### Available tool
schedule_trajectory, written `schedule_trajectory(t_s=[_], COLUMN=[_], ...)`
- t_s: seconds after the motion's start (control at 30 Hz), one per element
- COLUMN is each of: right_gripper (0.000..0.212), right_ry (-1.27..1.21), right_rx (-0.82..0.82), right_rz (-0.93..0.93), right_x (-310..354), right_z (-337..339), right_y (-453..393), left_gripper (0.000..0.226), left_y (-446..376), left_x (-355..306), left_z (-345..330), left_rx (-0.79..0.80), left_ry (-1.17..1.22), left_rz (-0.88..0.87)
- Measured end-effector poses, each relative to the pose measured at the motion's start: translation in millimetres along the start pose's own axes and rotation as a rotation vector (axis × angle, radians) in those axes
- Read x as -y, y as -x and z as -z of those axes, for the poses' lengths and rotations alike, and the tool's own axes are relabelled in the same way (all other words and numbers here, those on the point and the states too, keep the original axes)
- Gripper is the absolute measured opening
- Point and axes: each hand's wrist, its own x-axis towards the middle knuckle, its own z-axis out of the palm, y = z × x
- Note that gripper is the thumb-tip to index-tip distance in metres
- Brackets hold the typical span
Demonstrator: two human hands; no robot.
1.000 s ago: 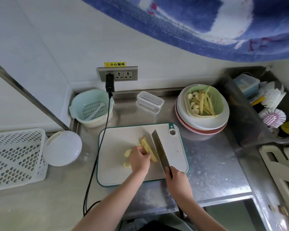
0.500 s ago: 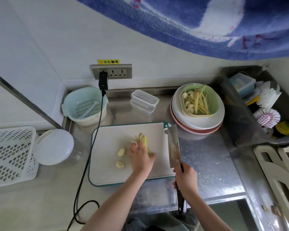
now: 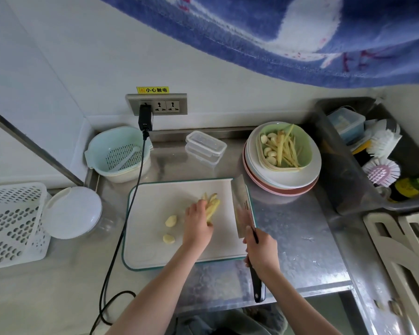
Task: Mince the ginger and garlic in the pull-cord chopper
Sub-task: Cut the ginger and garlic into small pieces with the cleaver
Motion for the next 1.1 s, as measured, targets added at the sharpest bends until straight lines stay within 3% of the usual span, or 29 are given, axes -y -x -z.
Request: schedule_trajectory(t_s=[0.13, 0.33, 0.47, 0.63, 0.87, 1.0, 1.1], right_gripper=[0.038, 0.039, 0.038, 0.037, 0.037, 0.037, 0.036], right_ry=[0.114, 0.246, 0.311, 0.317, 0.359, 0.342, 0.330], right_rx=[0.002, 0.019, 0.023, 0.024, 0.090, 0.096, 0.091], right_rz=[0.025, 0.050, 0.075, 0.079, 0.105, 0.106, 0.114], right_x=[7, 10, 8, 5, 6, 7, 7], right_z=[-1, 1, 3, 0, -4, -12, -14], right_y=[-14, -25, -29, -30, -29, -24, -21], left_gripper=[0.047, 0.061, 0.073, 0.028, 0.030, 0.030, 0.049], left_y=[-9, -14, 0, 8, -10, -19, -20], left_x=[6, 14, 25, 22, 37, 40, 39], left_z=[7, 15, 18, 17, 30, 32, 35], left_rx=[0.071, 0.217, 0.109, 0.035, -0.082, -0.005, 0.135], left_ry=[0.064, 0.153, -0.114, 0.077, 0.268, 0.307, 0.257], left_rz=[-0.091, -0.112, -0.068, -0.048, 0.050, 0.013, -0.061])
